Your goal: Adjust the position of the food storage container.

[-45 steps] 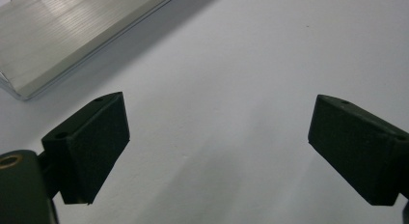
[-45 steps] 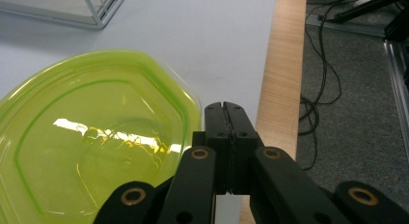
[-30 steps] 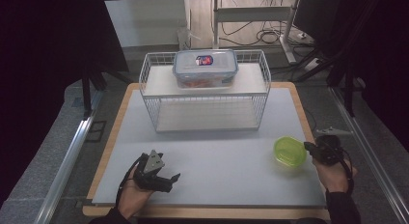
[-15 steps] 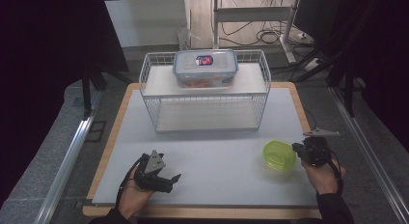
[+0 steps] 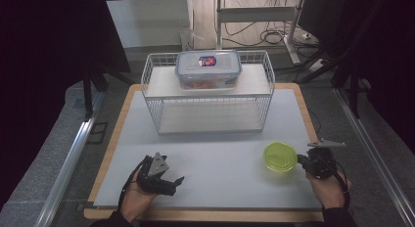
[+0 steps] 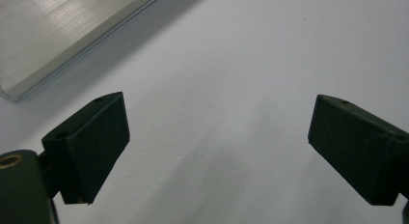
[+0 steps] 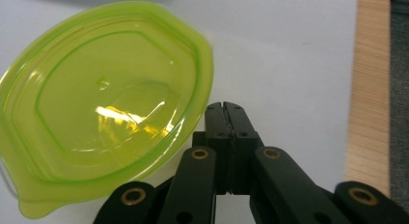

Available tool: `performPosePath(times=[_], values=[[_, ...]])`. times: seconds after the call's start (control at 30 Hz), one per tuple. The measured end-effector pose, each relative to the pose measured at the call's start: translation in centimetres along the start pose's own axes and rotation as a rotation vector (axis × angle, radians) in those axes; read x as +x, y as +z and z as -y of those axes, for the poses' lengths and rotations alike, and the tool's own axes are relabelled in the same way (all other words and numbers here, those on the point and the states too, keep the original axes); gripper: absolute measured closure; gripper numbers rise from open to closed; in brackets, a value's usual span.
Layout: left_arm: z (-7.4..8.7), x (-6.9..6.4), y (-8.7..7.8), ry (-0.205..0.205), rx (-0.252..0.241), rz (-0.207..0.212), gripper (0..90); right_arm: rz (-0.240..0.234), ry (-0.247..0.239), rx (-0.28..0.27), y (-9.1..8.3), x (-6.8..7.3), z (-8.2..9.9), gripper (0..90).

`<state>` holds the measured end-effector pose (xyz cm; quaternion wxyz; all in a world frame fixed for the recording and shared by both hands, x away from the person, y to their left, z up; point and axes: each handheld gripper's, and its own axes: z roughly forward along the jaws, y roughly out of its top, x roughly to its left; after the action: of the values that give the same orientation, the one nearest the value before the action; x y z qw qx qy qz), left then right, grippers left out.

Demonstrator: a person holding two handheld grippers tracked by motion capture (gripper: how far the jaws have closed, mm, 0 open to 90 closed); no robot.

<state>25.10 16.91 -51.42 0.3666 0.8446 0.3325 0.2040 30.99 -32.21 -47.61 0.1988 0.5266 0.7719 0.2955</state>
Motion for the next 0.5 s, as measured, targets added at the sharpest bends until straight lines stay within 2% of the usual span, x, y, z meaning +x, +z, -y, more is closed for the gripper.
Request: performPosePath(times=[0.23,0.33,0.5], values=[[0.0,0.0,0.0,0.004,0.001,0.000,7.2,-0.021,-0.023,0.018,0.8,1.3,-0.4,90.0],[0.0,0.0,0.0,0.004,0.000,0.000,7.2,-0.010,-0.016,0.024,0.8,1.0,-0.3,90.0],[0.0,-0.1,0.0,0.002,0.002,0.003,7.2,0.013,0.011,-0.003,0.2,-0.1,-0.4,89.9]])
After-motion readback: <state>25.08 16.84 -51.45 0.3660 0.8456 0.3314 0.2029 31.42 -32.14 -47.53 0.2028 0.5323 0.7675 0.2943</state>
